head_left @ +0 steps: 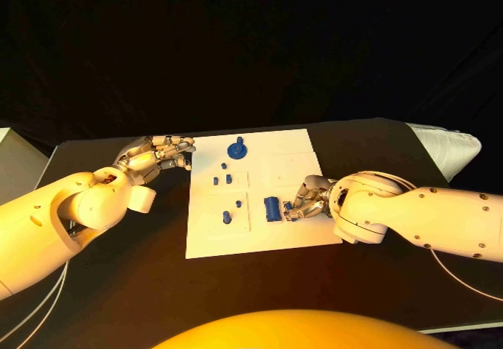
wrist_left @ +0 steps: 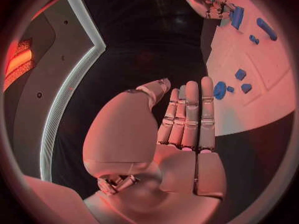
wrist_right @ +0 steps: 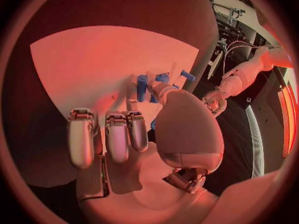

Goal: Assemble the parts on the task board

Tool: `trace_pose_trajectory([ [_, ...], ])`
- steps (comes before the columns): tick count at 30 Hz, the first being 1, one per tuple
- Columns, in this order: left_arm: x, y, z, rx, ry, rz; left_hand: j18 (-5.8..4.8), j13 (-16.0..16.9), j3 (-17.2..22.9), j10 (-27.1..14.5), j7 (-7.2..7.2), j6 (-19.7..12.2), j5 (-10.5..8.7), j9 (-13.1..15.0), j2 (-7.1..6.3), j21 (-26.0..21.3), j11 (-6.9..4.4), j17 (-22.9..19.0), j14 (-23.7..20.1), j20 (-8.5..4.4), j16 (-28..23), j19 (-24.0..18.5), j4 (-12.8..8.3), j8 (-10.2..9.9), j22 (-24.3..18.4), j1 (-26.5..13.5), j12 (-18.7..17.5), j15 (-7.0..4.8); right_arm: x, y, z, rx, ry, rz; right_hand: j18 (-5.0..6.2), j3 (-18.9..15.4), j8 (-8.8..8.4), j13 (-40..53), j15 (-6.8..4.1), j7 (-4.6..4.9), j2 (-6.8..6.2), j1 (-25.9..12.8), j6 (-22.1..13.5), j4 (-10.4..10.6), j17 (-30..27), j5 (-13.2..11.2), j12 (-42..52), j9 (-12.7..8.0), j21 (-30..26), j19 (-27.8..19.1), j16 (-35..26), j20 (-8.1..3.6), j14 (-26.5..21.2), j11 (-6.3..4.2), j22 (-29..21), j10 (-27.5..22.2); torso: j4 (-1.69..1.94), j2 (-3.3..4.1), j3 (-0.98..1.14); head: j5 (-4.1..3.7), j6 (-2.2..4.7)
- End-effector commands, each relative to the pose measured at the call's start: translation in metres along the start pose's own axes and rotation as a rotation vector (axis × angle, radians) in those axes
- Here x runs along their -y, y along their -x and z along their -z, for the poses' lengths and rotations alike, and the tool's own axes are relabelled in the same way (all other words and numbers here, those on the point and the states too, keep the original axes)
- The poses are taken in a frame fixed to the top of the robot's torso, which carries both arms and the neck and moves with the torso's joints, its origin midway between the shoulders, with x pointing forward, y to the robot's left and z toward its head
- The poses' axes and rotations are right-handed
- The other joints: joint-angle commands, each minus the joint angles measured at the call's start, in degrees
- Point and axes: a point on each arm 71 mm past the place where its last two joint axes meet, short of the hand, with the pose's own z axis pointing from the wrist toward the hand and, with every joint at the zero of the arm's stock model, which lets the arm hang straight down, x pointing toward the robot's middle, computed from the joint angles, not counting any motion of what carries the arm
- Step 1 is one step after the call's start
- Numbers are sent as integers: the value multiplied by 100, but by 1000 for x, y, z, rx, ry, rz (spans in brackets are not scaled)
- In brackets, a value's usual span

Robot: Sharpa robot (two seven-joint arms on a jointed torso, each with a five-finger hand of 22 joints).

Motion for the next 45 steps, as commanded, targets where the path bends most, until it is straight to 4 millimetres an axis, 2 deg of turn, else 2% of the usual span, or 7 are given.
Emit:
trace_pose_trajectory([
  [1,1,-3,0,-21,-6,1,74,-7,12,-40,13,-15,31,-8,60,-28,15,-8,-6,-1,-40,57,21,40,-8,19,27,33,-3,0,0,11,17,7,-98,-56,-16,1288,-29,-8,11,-58,43,3,1509,-39,-12,-5,-3,473,24,-18,597,-3,1353,429,0,-2,-1,0,-3],
  [9,1,-2,0,-20,-5,1,74,-7,12,-40,13,-15,31,-8,60,-28,15,-8,-6,-1,-40,57,21,40,-8,19,27,33,-4,0,0,20,25,1,-96,-203,-18,1281,-32,-10,46,-226,50,7,1509,-62,-26,-10,-15,471,24,-21,597,-5,1351,423,0,-2,1,1,-1],
  [12,1,-2,0,-20,-5,0,74,-7,12,-40,13,-15,31,-8,60,-28,15,-8,-6,-1,-40,57,21,40,-8,19,27,33,-4,0,1,23,31,-1,-96,-333,-17,1283,-36,-14,56,-332,52,0,1509,137,-23,-9,-15,472,24,-25,597,-10,1351,425,-2,-2,0,2,-2],
  [23,1,-2,0,-22,-5,-3,74,-7,12,-40,13,-15,31,-8,60,-28,15,-8,-6,-1,-40,57,21,40,-8,19,27,33,-4,0,4,27,61,-7,-98,-623,-10,1287,-42,-28,79,-528,58,4,1509,-86,-17,-5,-7,475,24,-30,597,-18,1353,428,-2,-1,3,5,6],
  [36,0,-2,-1,-23,-5,-2,74,-7,12,-40,13,-15,31,-8,60,-28,15,-8,-6,-1,-40,57,21,40,-8,19,27,33,8,1,14,-7,105,13,-101,-1199,72,1302,-62,-58,142,361,97,-19,1509,-1164,4,23,8,479,24,-46,597,-43,1359,439,-9,-6,6,10,17],
  [42,0,-3,-1,-23,-4,-2,73,-9,12,-42,14,-18,34,-10,68,-34,16,-9,-8,-2,-44,60,27,43,-10,22,31,35,14,2,15,-14,102,16,-104,-1385,103,1306,-71,-73,222,623,120,-22,1509,-1392,12,23,25,483,24,-52,597,-56,1363,443,-4,-6,6,1,20],
  [45,-1,-3,-1,-24,-4,-2,73,-9,12,-42,14,-18,34,-10,68,-34,16,-9,-8,-2,-44,60,27,43,-10,22,31,35,15,2,14,-12,96,19,-105,-1401,120,1309,-78,-86,276,723,137,-27,1509,-1401,16,24,30,484,24,-56,597,-66,1364,445,-4,-5,3,-4,25],
])
